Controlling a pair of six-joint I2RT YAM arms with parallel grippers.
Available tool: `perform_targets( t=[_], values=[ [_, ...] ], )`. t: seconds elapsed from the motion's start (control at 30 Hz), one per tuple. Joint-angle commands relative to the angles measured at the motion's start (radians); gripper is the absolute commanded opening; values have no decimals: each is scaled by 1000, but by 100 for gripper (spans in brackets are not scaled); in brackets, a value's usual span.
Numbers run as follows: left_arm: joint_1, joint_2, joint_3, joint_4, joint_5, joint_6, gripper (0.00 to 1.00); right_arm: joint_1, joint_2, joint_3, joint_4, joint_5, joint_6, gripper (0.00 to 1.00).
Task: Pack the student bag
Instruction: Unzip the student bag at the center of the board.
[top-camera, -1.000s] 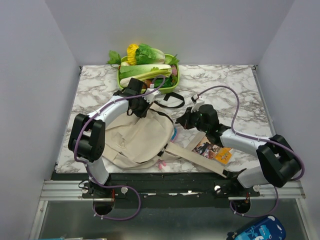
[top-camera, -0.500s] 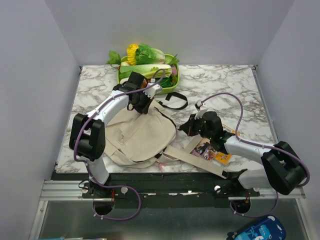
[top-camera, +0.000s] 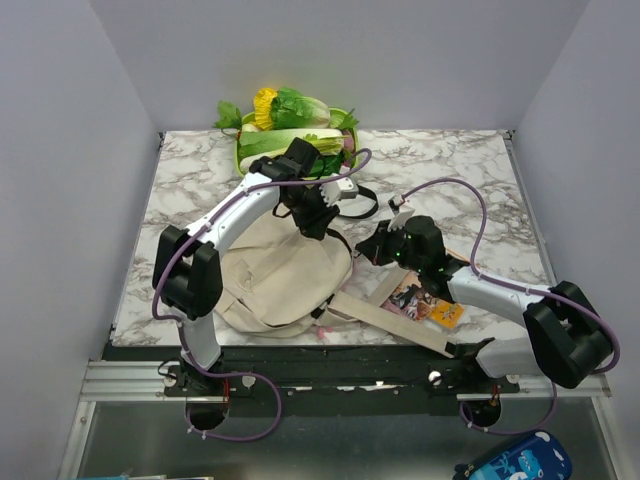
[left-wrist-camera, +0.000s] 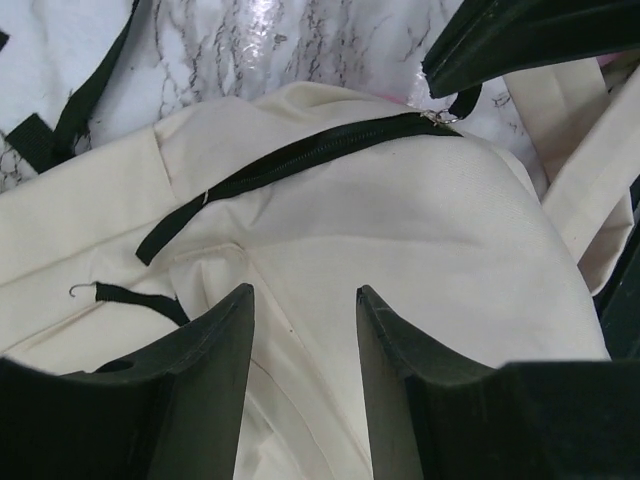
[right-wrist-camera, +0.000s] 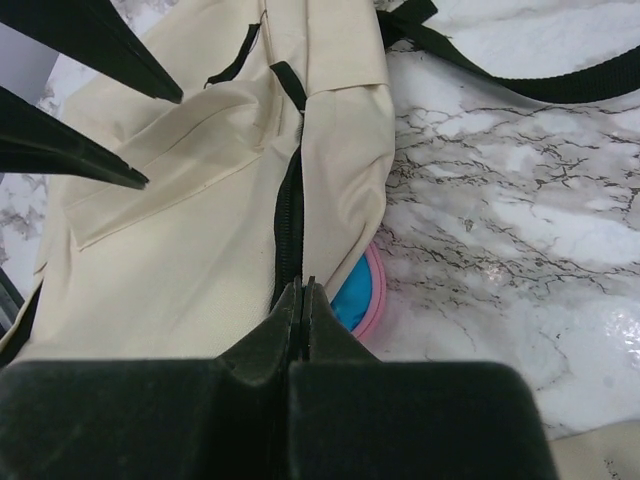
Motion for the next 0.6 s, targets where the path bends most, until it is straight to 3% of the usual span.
perform_targets(
  t=[0.0, 0.03, 0.27, 0.57],
  values=[
    [-29, 36, -8, -9, 88, 174, 52, -3, -15, 6, 3, -20, 13, 1],
    [-34, 35, -19, 9, 107, 268, 53, -3, -18, 4, 1, -18, 16, 1],
    [-60, 51, -10, 28, 204, 488, 81, -3, -42, -13, 3, -21, 29, 1],
    [-82, 154, 79, -35, 213, 625, 84, -3, -81, -26, -3, -29, 42, 1]
  ],
)
